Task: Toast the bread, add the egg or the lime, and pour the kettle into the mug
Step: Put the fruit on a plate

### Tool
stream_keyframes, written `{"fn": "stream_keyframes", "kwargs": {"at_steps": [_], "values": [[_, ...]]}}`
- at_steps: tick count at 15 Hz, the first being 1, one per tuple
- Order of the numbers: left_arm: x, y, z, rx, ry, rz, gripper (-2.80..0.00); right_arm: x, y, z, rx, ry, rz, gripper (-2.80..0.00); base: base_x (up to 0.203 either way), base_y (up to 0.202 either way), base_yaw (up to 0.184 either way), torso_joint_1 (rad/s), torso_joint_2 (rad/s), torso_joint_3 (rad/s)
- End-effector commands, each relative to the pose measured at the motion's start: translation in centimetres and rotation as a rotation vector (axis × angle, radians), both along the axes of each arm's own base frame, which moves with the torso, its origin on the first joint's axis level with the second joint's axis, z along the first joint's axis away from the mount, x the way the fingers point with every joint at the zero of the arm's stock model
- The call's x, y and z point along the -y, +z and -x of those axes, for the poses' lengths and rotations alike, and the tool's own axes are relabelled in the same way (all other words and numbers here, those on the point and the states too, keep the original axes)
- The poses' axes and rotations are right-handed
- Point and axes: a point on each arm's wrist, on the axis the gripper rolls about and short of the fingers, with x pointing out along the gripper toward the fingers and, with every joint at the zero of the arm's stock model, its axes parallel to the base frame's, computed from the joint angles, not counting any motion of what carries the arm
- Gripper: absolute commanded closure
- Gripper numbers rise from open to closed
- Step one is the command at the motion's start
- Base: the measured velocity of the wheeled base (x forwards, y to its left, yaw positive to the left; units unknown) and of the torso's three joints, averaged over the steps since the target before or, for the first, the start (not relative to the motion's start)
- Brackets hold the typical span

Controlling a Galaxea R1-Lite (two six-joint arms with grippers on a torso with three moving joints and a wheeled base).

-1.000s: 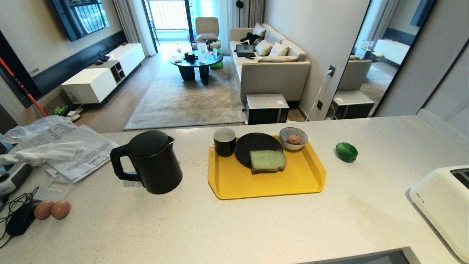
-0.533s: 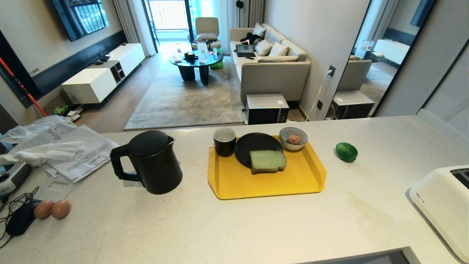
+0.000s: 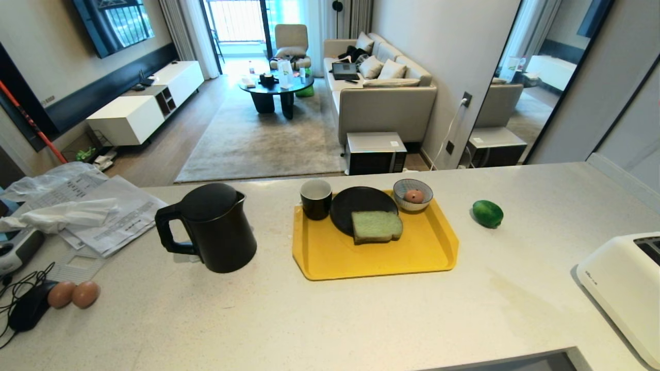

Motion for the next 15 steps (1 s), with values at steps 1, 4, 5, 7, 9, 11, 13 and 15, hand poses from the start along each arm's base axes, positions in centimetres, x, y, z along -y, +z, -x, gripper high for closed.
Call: {"fn": "stream_keyframes", "kwargs": {"at_steps": [1,4,5,7,9,11,13,15], "values": [[0.00,0.02,0.00,0.000,0.000,0.001,0.00,0.00,0.02,-0.01,0.000,0.000,0.000,0.00,0.000,0.000,0.000,0.000,0.00,0.000],[0.00,-0.02,-0.01,-0.002,0.000,-0.001,0.00,0.00,-0.01,-0.02,-0.001,0.000,-0.004,0.00,0.000,0.000,0.000,0.000,0.00,0.000],[0.00,-0.02,-0.01,-0.002,0.000,0.001,0.00,0.00,0.02,-0.01,0.000,0.000,-0.004,0.00,0.000,0.000,0.000,0.000,0.00,0.000],[0.00,0.00,-0.01,-0.001,0.000,0.000,0.00,0.00,-0.02,-0.02,-0.002,0.000,-0.001,0.00,0.000,0.000,0.000,0.000,0.00,0.000],[0.00,0.02,0.00,0.000,0.000,0.001,0.00,0.00,0.02,-0.01,0.000,0.000,-0.001,0.00,0.000,0.000,0.000,0.000,0.00,0.000],[0.00,0.02,0.00,0.000,0.000,-0.001,0.00,0.00,-0.02,-0.02,-0.002,0.000,-0.001,0.00,0.000,0.000,0.000,0.000,0.00,0.000],[0.00,0.00,-0.01,-0.001,0.000,0.000,0.00,0.00,-0.02,-0.02,-0.002,0.000,0.000,0.00,0.000,0.000,0.000,0.000,0.00,0.000],[0.00,0.02,0.00,0.000,0.000,0.000,0.00,0.00,-0.02,-0.02,-0.002,0.000,0.003,0.00,0.000,0.000,0.000,0.000,0.00,0.000]]}}
